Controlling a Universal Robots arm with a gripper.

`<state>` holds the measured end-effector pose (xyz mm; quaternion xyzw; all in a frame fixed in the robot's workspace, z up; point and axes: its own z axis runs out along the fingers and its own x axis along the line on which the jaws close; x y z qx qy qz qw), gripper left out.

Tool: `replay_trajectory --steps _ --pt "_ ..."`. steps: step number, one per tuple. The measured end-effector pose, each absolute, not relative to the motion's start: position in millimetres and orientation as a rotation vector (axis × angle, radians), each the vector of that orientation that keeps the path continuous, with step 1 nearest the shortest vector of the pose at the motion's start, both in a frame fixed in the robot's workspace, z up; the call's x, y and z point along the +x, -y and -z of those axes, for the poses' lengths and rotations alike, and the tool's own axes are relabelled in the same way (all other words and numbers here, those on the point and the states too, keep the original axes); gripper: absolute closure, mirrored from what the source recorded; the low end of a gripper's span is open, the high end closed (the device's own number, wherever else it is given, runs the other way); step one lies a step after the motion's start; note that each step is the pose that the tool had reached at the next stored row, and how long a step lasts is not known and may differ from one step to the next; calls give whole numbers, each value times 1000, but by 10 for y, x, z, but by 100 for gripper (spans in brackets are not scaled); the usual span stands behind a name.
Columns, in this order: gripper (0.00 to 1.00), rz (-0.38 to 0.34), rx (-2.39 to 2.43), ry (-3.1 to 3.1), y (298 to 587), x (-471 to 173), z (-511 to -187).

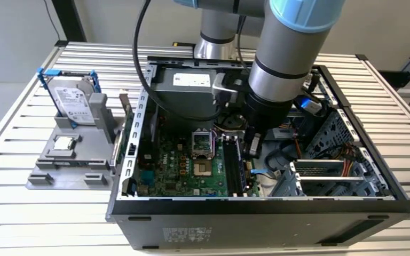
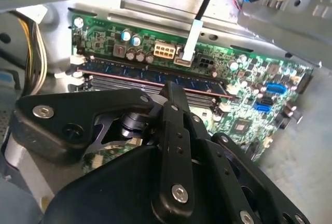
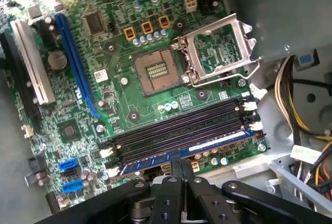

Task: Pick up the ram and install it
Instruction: 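Press down the ram until it locks into place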

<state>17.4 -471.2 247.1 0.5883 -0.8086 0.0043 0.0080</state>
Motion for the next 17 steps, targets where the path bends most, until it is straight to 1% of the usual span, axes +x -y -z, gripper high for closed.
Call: replay_trajectory --steps 17 --pt "100 -16 2104 2313 4694 147 -2433"
